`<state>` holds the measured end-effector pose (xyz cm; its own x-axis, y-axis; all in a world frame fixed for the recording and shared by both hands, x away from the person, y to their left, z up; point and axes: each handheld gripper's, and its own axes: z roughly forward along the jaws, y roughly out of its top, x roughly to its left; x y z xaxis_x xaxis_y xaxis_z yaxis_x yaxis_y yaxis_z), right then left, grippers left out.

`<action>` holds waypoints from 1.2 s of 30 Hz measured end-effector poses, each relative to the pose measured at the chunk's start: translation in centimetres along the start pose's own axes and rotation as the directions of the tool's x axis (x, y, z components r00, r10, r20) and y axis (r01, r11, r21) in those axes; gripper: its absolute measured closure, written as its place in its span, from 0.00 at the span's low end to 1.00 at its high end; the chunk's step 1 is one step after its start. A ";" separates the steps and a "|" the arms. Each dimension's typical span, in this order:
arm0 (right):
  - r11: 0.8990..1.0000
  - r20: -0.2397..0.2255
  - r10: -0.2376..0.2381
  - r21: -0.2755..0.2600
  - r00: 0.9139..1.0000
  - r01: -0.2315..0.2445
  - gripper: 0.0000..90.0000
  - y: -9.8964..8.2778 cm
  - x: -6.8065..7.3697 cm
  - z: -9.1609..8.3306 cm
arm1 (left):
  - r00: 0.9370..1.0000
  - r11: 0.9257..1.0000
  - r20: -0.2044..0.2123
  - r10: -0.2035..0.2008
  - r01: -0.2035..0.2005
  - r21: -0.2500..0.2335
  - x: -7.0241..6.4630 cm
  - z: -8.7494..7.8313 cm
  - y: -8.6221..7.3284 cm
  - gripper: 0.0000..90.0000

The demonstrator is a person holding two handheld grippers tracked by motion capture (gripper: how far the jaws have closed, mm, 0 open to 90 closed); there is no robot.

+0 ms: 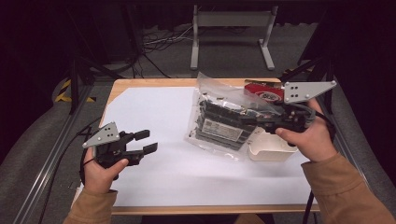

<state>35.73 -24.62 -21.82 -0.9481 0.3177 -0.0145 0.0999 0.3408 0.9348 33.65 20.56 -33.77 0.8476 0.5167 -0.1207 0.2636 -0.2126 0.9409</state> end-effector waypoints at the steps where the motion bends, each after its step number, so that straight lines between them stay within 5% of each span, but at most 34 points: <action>1: 1.000 0.000 0.000 0.000 1.000 0.000 0.84 0.0 0.0 0.0 | 1.000 1.000 0.000 0.000 0.000 0.000 0.0 0.0 0.0 0.48; 13: 1.000 0.100 0.004 0.015 0.995 -0.006 0.84 1.1 -1.2 -3.4 | 0.996 1.000 -0.087 -0.017 0.019 0.019 0.9 -0.2 -0.5 0.34; 27: 0.999 0.187 0.013 0.038 0.982 -0.020 0.84 1.6 -2.1 -6.2 | 0.995 0.999 -0.096 -0.027 0.030 0.034 1.4 -0.1 -0.8 0.31; 36: 0.996 0.265 0.037 0.063 0.963 -0.055 0.84 1.3 -3.1 -7.9 | 0.995 0.998 -0.094 -0.041 0.044 0.034 1.4 0.0 -0.9 0.31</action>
<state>36.39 -32.11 -17.76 -0.8297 0.5533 -0.0739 0.1709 0.3778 0.9100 34.63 21.52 -34.75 0.7889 0.6009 -0.1285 0.3161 -0.2174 0.9235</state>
